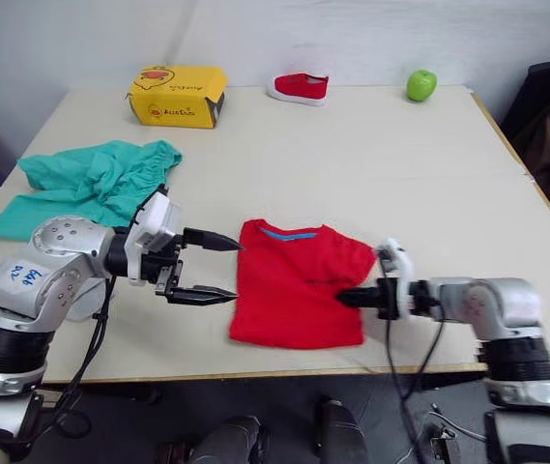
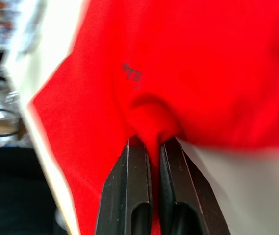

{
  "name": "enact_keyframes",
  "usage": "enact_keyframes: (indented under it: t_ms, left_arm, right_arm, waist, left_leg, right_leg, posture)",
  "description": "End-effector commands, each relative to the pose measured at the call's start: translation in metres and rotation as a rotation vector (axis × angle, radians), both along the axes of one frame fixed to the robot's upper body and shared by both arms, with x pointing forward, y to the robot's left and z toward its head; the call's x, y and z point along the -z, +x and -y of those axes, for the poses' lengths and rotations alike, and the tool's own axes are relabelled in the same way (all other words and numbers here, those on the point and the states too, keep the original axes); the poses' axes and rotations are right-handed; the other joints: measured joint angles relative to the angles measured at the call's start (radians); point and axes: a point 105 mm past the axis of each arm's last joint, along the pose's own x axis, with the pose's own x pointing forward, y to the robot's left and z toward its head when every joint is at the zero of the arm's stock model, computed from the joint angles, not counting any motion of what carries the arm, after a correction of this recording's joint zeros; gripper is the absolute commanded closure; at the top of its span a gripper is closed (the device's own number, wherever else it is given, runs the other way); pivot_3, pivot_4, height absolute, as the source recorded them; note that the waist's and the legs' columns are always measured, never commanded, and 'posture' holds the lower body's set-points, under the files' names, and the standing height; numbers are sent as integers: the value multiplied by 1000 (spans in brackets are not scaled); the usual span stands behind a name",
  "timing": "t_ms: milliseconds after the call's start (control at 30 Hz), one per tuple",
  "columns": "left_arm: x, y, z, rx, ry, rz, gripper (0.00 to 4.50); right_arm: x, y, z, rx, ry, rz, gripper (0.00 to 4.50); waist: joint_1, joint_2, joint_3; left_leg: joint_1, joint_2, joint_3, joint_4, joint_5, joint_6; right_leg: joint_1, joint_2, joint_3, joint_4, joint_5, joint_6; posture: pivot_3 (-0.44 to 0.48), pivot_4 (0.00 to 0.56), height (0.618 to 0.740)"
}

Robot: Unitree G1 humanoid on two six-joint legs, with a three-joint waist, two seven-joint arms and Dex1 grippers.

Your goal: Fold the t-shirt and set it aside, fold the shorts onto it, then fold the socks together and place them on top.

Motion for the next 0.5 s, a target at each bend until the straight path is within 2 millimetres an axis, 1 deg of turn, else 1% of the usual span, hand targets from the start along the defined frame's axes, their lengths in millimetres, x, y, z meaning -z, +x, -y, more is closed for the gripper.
enact_keyframes:
  t_ms: [33, 67, 167, 200, 233, 333, 400, 433, 500]
  left_arm:
    - [-7, -5, 7, 48, -12, 44, 0]
    - [-7, -4, 8, 52, -12, 45, 0]
    - [-7, -2, 10, 61, -16, 52, 0]
    - [-7, -1, 11, 62, -17, 54, 0]
    - [-7, -1, 11, 63, -18, 55, 0]
    - [-7, 0, 14, 73, -24, 62, 0]
    - [-7, -1, 15, 78, -26, 65, 0]
    - [-8, -1, 16, 82, -29, 66, 0]
    - [-8, -2, 17, 88, -31, 70, 0]
  right_arm:
    - [-12, -3, 32, 29, -75, 37, 4474]
    - [-13, -3, 44, 38, -109, 45, 4474]
    - [-21, 0, 88, 99, -229, 76, 4474]
    - [-24, 2, 99, 117, -254, 85, 4474]
    - [-26, 3, 105, 124, -267, 91, 4474]
    - [-36, 7, 143, 211, -324, 119, 4474]
    - [-43, 10, 159, 255, -351, 133, 4474]
    - [-49, 12, 171, 300, -367, 146, 4474]
    - [-54, 12, 190, 370, -395, 158, 4474]
  waist:
    - [-3, 0, 0]
    - [-3, 1, 1]
    - [-6, 2, 1]
    - [-7, 2, 1]
    - [-9, 2, 1]
    - [-20, 3, 2]
    - [-27, 4, 2]
    - [-28, 4, 2]
    - [-30, 5, 3]
  left_leg:
    - [0, 0, 0, 0, 0, 0]
    - [0, 0, 1, -1, 0, 0]
    - [0, 1, 1, -1, 0, 0]
    - [0, 2, 2, -1, 0, -1]
    - [0, 2, 2, 0, 0, -1]
    - [2, 2, 3, 0, 1, -2]
    - [3, 2, 4, -1, 1, -2]
    - [3, 2, 4, -1, 1, -2]
    - [3, 2, 4, -1, 1, -3]
  right_leg:
    - [0, 0, 0, 0, 0, 0]
    - [-1, 1, 0, -1, 0, 0]
    - [-1, 1, 0, -1, 0, 0]
    - [-1, 1, 0, -1, 0, 0]
    - [-1, 2, 0, -2, 0, 0]
    - [0, 2, 1, -1, 0, 0]
    - [0, 2, 2, -1, 0, 0]
    - [-1, 2, 2, 0, 0, 0]
    - [-1, 2, 2, 0, 0, 0]
  posture:
    - [0, 150, 740]
    - [0, 150, 740]
    - [0, 150, 740]
    - [0, 150, 740]
    - [0, 150, 740]
    - [0, 150, 740]
    - [0, 150, 740]
    - [0, 150, 740]
    - [0, 150, 740]
